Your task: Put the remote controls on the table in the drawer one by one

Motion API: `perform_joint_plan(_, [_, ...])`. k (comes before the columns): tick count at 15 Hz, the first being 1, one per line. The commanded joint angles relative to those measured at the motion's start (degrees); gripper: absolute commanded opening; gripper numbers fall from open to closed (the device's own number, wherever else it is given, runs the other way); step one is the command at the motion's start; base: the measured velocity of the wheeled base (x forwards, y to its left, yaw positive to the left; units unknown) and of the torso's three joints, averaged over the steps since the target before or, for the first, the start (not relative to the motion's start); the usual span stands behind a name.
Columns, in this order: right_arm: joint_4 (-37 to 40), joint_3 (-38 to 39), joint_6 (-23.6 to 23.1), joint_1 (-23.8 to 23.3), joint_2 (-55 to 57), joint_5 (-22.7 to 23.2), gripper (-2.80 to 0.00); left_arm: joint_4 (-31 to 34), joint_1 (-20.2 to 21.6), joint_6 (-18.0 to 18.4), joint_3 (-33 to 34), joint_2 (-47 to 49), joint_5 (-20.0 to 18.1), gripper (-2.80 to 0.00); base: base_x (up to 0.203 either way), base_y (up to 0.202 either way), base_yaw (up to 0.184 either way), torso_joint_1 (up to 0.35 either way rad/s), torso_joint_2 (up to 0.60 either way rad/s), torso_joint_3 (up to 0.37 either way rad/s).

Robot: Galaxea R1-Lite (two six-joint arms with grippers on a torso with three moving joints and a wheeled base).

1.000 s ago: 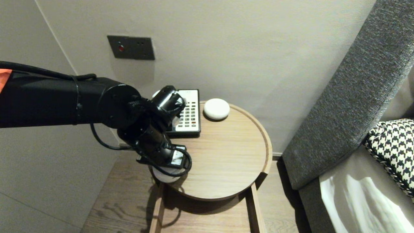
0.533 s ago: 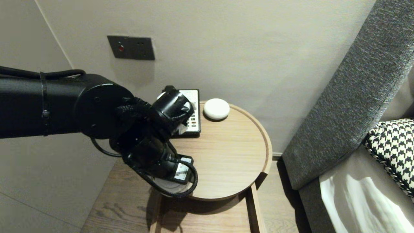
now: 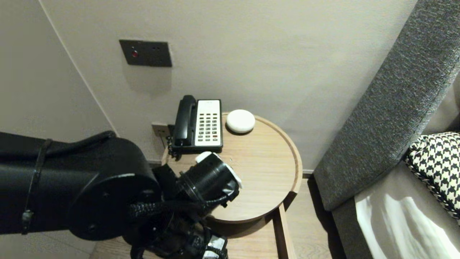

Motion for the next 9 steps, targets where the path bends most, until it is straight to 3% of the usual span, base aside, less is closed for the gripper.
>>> perform_joint_plan(1, [-0.05, 2.29, -0.05, 0.02, 0.08, 0.0, -2.8, -3.38, -1.5, -0.66, 6.43, -0.44, 0.22, -2.8, 0.0, 0.0, 0.0, 0.0, 0.0, 0.0])
perform_joint_plan(9, [-0.05, 2.29, 0.1, 0.02, 0.08, 0.0, -2.8, -13.46, -2.11, -1.61, 12.49, 1.67, 0.26, -2.8, 0.0, 0.0, 0.0, 0.0, 0.0, 0.0])
